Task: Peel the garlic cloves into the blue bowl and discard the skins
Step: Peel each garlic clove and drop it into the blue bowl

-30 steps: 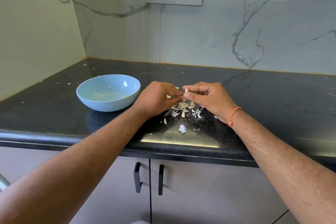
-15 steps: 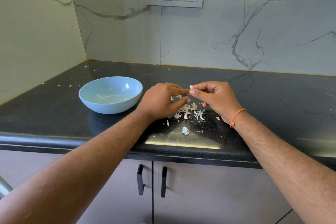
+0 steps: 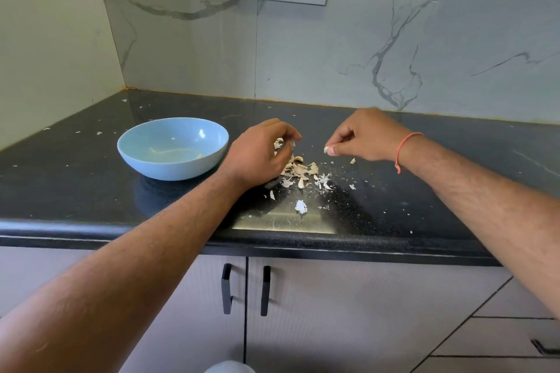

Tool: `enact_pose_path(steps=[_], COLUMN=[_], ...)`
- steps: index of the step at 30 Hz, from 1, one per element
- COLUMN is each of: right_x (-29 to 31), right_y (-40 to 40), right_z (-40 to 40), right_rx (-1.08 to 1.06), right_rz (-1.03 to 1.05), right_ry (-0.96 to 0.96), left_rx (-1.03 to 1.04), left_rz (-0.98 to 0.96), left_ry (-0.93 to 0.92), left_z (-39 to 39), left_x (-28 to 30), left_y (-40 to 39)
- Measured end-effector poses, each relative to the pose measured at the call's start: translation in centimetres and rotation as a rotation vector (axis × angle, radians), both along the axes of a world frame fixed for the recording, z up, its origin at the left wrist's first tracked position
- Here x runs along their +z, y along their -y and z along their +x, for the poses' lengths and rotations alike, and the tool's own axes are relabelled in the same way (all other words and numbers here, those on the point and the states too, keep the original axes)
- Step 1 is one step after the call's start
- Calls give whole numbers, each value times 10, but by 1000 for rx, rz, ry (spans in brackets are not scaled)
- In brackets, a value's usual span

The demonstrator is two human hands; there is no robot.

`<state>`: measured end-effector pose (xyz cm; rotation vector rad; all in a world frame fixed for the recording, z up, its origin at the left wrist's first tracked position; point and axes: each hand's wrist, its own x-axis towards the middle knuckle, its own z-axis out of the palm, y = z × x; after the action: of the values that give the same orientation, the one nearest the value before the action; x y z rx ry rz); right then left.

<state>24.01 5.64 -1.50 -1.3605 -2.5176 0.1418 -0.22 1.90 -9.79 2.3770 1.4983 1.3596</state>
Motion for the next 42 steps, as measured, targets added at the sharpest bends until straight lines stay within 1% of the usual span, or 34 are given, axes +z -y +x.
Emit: enact_pose_path(steps=[2, 4, 7, 8, 11, 12, 14, 15, 16, 17, 21, 24, 27, 28, 32, 35, 39, 42], right_x=[16, 15, -3, -3, 13, 13, 0, -7, -10, -11, -22, -49, -68, -72, -73, -72, -71, -71], right_y=[-2, -3, 0, -1, -9, -9, -7, -6, -6, -8, -6, 4, 2, 1, 6, 8, 10, 10], right_z=[-5, -13, -29, -32, -31, -31, -33, -33, -33, -32, -32, -34, -32, -32, -33, -29, -27, -28], right_rx=[-25, -41, 7, 18, 1, 5, 34, 40, 38, 37, 65, 103, 91, 85, 80, 98, 121, 108], right_rz=[79, 103, 68, 87, 138, 141, 120, 112, 103, 91, -25, -103, -137, -121, 9, 0, 2, 1], right_ry=[23, 69, 332, 366, 254, 267, 406, 435, 408, 325, -222, -447, -624, -646, -621, -626, -539, -510], left_rx=[-8, -12, -9, -11, -16, -18, -17, -18, -20, -24, -41, -32, -38, -44, -52, -64, -70, -62], left_rz=[-1, 0, 5, 8, 21, 27, 30, 31, 32, 29, 31, 55, 26, 12, -53, -75, -99, -118], left_ry=[12, 17, 20, 21, 31, 32, 27, 23, 20, 14, -52, -46, -9, 5, 61, 73, 77, 74], left_z=[-1, -1, -1, -1, -2, -2, -3, -2, -2, -2, -4, -3, -2, -2, -1, 0, -1, -1], left_x=[0, 0, 0, 0, -1, -1, -1, -2, -2, -2, 2, 3, 4, 4, 4, 4, 2, 1], left_y=[0, -1, 0, 0, -3, -3, -3, -4, -4, -5, -3, -2, -1, -1, 0, 1, -1, -2])
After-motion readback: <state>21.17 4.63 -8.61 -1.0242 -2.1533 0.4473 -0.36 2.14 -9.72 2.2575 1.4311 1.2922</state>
